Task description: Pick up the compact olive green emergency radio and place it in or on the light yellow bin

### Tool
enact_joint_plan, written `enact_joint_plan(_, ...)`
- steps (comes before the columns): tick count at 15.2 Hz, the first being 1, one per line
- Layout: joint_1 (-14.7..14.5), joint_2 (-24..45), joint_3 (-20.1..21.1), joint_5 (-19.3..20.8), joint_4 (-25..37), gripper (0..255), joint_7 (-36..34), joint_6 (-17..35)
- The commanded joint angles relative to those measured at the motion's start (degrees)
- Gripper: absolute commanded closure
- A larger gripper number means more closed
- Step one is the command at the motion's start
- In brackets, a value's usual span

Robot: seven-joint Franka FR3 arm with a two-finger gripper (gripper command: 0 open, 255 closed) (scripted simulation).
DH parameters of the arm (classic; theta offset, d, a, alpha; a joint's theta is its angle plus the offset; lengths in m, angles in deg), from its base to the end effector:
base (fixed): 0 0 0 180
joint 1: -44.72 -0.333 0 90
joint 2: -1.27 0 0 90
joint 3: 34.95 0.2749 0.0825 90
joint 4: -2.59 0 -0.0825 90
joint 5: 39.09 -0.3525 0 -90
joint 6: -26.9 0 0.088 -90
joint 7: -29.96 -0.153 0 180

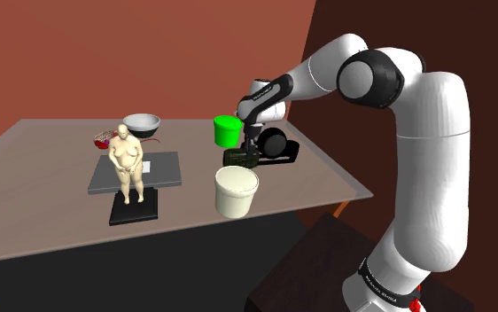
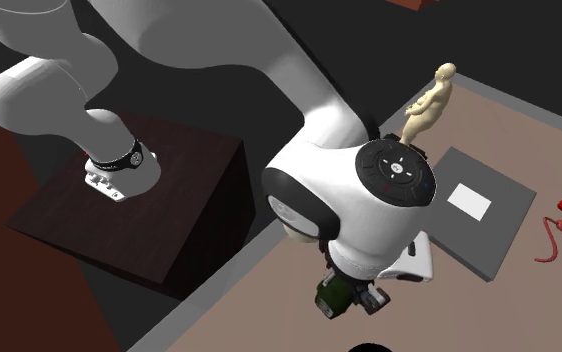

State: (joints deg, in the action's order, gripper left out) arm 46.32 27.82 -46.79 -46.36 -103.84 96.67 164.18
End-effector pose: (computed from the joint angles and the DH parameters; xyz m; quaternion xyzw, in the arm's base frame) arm 0.5962 -0.1346 0.2216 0.9070 0.4189 0.0332 0.0285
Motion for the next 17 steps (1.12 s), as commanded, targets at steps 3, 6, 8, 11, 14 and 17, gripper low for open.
enact_joint_plan(3,-0.22,-1.94,-0.35,0.57,0.44,255,-0.32,-2.27)
enact_joint_plan(6,-0.38,-3.24,-0.57,0.98,0.99,255,-0.58,-4.10)
enact_joint_plan(8,-0.47,-4.06,-0.71,1.24,1.42,255,-0.75,-5.34)
enact_joint_plan(11,-0.60,-5.23,-0.89,1.62,2.17,255,-0.99,-7.23)
enact_joint_plan(14,-0.70,-6.32,-1.05,1.97,3.04,255,-1.21,-9.15)
enact_joint_plan(17,-0.79,-7.31,-1.19,2.30,4.02,255,-1.42,-11.11)
